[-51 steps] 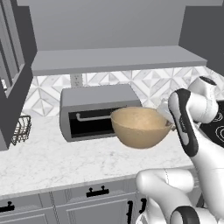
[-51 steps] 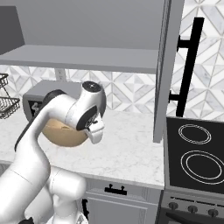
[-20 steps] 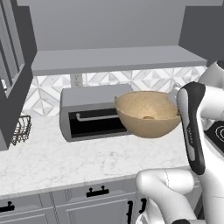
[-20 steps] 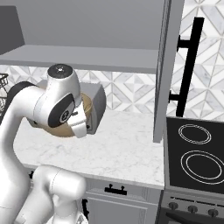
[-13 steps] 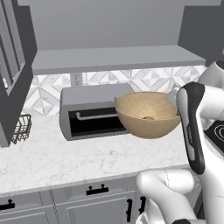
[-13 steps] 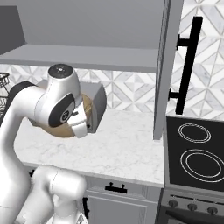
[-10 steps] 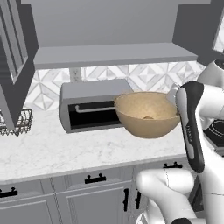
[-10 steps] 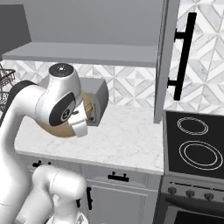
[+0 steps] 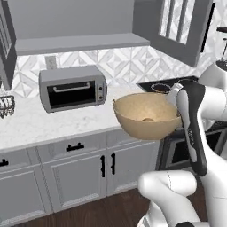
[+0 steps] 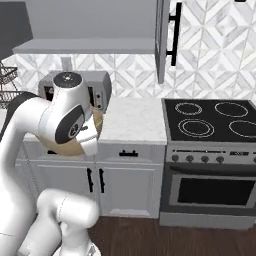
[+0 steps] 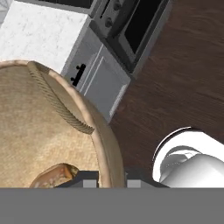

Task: Open the cabinet, pick up the bread from the cabinet and place it in the basket. Then move the basket to the dining counter.

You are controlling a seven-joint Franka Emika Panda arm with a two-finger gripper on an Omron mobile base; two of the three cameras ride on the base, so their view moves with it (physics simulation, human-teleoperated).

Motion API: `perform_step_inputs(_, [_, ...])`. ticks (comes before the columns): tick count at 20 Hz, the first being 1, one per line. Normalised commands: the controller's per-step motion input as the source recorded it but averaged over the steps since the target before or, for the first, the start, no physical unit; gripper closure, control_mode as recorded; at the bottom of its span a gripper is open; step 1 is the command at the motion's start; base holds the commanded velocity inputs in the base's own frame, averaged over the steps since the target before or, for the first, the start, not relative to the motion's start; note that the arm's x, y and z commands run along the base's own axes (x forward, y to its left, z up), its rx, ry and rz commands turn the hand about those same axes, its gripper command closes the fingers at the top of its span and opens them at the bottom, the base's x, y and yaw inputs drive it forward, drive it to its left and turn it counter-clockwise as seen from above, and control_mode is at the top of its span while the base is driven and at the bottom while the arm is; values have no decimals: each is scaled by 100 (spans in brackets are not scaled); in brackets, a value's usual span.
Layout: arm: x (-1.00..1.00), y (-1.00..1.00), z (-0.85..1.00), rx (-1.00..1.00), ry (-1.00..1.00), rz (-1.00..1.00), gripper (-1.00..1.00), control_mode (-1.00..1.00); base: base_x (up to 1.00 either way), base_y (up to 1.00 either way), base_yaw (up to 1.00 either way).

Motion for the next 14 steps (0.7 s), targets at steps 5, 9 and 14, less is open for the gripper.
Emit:
perform_step_inputs(5, [0, 0, 0, 0, 0, 0, 100, 100, -39, 3, -97])
perform_step_inputs(9, [0, 0, 0, 0, 0, 0, 100, 100, -4, 0, -100])
perform_step_inputs(14, [0, 0, 0, 0, 0, 0, 100, 100, -2, 0, -100])
